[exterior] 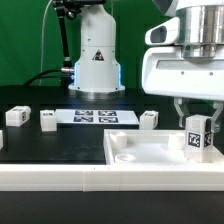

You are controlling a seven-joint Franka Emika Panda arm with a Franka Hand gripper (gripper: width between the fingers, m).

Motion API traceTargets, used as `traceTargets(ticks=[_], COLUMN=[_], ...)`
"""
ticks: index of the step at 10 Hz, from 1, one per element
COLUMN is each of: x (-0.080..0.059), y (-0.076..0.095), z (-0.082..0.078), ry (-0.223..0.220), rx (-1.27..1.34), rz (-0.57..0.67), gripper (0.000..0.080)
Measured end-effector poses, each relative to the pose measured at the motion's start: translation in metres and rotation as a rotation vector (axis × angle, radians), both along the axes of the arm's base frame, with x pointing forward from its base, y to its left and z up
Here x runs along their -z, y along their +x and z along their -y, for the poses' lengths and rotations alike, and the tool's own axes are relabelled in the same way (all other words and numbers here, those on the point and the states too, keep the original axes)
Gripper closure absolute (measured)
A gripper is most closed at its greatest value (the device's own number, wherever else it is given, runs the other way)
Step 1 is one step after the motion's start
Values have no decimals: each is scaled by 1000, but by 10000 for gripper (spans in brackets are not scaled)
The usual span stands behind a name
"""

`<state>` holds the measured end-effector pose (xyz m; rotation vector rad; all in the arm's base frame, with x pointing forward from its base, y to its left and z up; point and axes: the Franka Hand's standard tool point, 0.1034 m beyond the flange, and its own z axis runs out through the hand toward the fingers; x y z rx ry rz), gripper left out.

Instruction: Assemble one leg

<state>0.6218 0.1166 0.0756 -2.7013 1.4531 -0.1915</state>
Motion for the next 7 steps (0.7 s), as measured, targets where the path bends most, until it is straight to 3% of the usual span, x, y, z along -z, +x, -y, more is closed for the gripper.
traceTargets(ticks=[7], x=[0], y=[-1], z=[-1], ry=[115], rx=[573], rz=[-17], gripper=[505])
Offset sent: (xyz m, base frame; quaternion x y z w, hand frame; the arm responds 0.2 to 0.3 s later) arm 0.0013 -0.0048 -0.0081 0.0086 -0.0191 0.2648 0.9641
